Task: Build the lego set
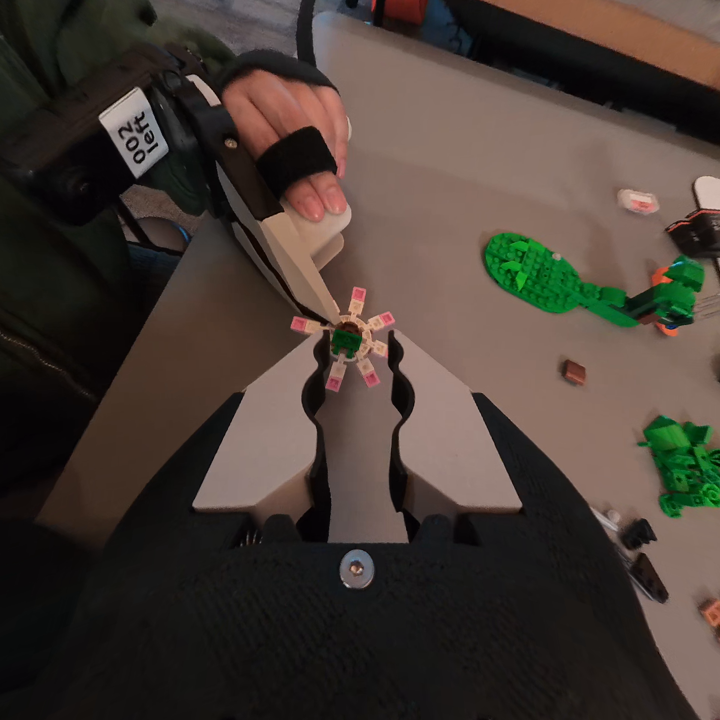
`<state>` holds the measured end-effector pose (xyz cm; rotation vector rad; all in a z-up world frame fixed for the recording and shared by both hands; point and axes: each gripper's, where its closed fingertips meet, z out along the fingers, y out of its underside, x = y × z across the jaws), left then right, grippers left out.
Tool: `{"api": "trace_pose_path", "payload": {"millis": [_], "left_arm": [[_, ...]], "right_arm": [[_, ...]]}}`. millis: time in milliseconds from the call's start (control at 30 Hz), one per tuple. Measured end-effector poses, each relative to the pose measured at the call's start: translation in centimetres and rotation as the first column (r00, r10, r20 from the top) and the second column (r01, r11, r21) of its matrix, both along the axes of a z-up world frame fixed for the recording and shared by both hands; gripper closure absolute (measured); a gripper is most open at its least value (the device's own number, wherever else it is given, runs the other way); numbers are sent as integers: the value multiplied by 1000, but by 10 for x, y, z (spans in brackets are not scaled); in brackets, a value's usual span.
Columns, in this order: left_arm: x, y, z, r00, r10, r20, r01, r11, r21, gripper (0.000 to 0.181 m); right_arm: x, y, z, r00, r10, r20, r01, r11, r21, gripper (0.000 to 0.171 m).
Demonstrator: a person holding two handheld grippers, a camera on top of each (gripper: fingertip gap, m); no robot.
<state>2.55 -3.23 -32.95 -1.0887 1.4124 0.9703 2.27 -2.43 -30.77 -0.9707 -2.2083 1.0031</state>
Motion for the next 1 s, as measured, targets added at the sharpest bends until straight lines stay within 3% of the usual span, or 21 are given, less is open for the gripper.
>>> {"api": "trace_pose_path", "payload": {"millis": [233,300,400,533,667,833,1000], "left_arm": [[-9,2,6,999,33,33,-33,999,16,178],[-13,2,7,998,45,42,-46,999,21,178],[-20,3,10,996,65,56,-67,997,27,178],[-31,3,14,992,94,83,-97,995,31,178],[-36,4,19,988,110,110,-115,993,38,177],[-31,4,28,985,95,146,-104,993,56,177],[-27,4,31,985,81,151,-91,994,61,177]], "right_arm": [[-4,5,15,985,12,-169,5,995,97,132],[-8,6,18,971,18,-238,25,984,178,121],[-14,10,16,932,61,-358,81,926,369,101],[-14,11,-2,902,170,-396,108,801,589,93],[-17,7,-9,881,229,-413,123,733,669,87],[-27,2,-1,815,316,-485,254,558,790,102],[-33,-3,3,777,357,-519,314,495,810,114]]}}
